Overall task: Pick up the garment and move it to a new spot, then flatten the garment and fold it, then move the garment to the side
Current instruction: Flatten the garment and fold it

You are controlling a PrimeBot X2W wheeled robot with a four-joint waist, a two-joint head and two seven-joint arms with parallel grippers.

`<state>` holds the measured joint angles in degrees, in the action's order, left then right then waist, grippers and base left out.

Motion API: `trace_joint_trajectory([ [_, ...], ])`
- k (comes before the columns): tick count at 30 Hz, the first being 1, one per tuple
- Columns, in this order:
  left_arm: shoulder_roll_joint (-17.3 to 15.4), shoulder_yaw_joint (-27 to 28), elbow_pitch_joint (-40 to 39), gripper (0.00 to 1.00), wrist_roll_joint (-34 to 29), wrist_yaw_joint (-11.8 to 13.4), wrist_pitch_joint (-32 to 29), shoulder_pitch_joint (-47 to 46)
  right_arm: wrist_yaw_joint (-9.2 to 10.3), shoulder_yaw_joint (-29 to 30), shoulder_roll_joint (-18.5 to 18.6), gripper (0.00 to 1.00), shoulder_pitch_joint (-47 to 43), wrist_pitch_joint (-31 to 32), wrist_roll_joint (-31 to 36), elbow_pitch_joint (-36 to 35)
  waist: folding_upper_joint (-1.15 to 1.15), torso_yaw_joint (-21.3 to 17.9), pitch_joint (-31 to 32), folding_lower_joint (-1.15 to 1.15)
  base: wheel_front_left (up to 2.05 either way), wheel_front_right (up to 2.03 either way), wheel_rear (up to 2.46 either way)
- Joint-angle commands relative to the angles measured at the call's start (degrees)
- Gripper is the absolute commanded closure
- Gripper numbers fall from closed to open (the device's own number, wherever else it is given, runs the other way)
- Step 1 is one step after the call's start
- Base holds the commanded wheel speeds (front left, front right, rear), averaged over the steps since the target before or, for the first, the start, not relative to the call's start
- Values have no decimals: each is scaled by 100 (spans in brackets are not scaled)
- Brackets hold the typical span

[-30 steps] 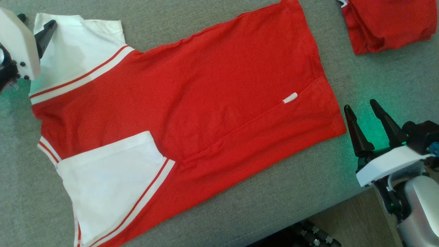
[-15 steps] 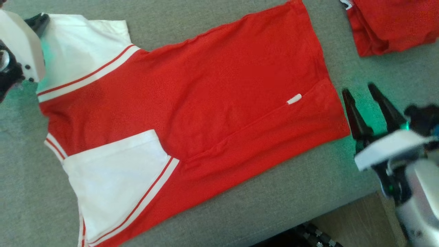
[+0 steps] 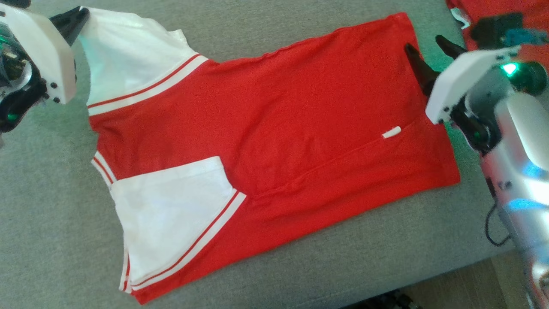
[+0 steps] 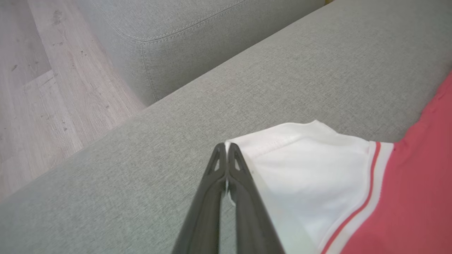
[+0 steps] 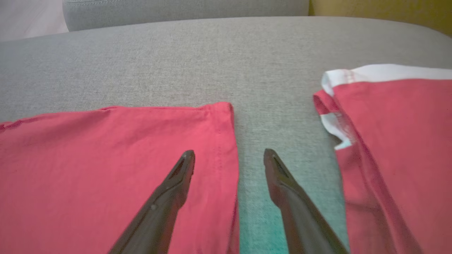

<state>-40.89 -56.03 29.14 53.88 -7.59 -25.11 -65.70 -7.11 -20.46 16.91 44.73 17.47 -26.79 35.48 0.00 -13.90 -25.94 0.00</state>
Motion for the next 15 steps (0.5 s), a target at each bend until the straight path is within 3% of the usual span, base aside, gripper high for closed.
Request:
trace_joint_trajectory([
  [1,-291,206,-131,100,37,10,42,-338,-37,-53,-50,0,128,24,54,-40,0,51,11,0,0,0,0],
  [9,-426,-110,-171,100,202,10,95,-470,-37,-130,-403,0,938,88,461,1012,0,155,-18,0,0,0,0],
  [15,-409,-287,-146,100,300,10,159,-575,-37,-103,-539,11,1333,-14,647,1564,0,219,-72,0,0,0,0],
])
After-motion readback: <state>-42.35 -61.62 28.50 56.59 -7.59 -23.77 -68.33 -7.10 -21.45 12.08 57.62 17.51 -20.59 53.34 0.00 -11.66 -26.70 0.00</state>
